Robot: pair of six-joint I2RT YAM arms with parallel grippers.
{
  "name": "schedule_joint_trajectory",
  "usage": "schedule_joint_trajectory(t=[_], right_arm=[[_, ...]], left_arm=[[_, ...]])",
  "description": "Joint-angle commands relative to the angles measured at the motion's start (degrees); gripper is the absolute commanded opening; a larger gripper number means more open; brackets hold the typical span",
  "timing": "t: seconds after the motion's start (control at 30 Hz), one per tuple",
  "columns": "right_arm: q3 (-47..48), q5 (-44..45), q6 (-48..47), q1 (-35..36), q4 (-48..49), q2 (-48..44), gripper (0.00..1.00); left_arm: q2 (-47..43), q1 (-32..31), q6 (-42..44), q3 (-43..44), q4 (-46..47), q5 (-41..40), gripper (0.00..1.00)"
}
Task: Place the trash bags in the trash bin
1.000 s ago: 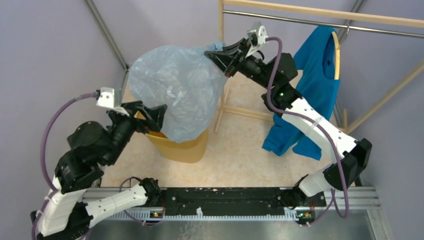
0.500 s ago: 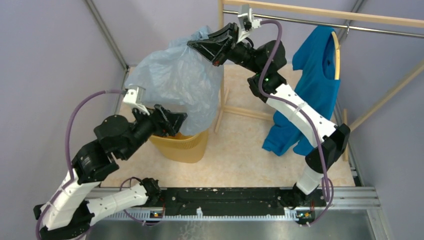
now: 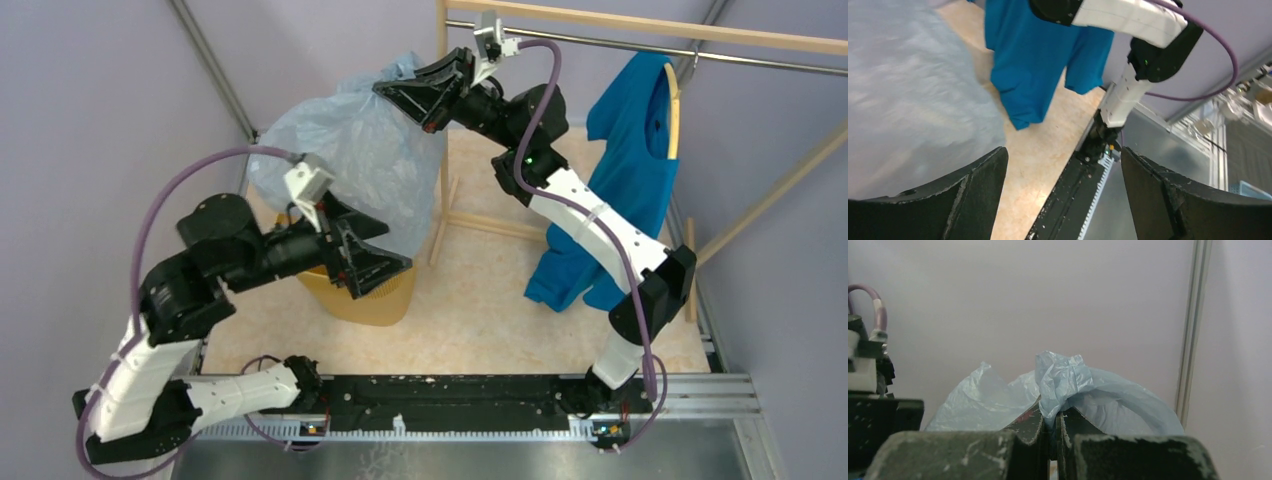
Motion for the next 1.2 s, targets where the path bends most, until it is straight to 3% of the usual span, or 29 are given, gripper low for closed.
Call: schedule_joint_trajectory(t=[0.0, 0.07, 0.2, 0.43, 0.6, 0.73, 0.9, 1.07, 1.17], right_arm=[[1.6, 1.9, -1.0, 1.3, 0.1, 1.0, 0.00], [1.7, 2.3, -1.7, 1.8, -0.7, 0.7, 0.00], [1.7, 3.5, -5.3, 3.5, -4.3, -0.4, 0.00], [1.1, 4.5, -7.4, 4.9, -6.0, -0.8, 0.00], [0.8, 4.2, -6.8, 5.3, -6.1, 0.0, 0.00], [-1.1, 2.6, -5.5, 5.2, -5.8, -0.5, 0.00], [-8.2, 0.7, -7.7, 5.2, -7.6, -4.8, 0.00], [-13.2, -0.5, -10.2, 4.4, -11.2, -9.2, 0.00], [-15.4, -1.0, -10.5, 4.0, -12.3, -11.2, 0.00]], left_arm=[[6.9, -0.2, 4.1, -1.8, 5.8, 10.8, 0.84], [9.2, -0.2, 5.1, -1.7, 4.9, 2.5, 0.72], [13.2, -0.1, 0.8, -0.6, -3.2, -25.6, 0.38], [7.5, -0.1, -5.9, -16.1, 0.4, -37.5, 0.36], [5.4, 0.0, -8.6, -20.0, -0.7, -37.2, 0.44], [3.8, -0.1, -3.3, -14.7, 1.4, -24.2, 0.72], [1.3, -0.1, 5.3, -7.9, 3.3, -6.5, 0.95], [4.4, -0.1, 8.4, 3.5, -1.8, -13.8, 0.99], [8.0, -0.1, 7.4, 10.4, -4.0, -27.2, 0.99]])
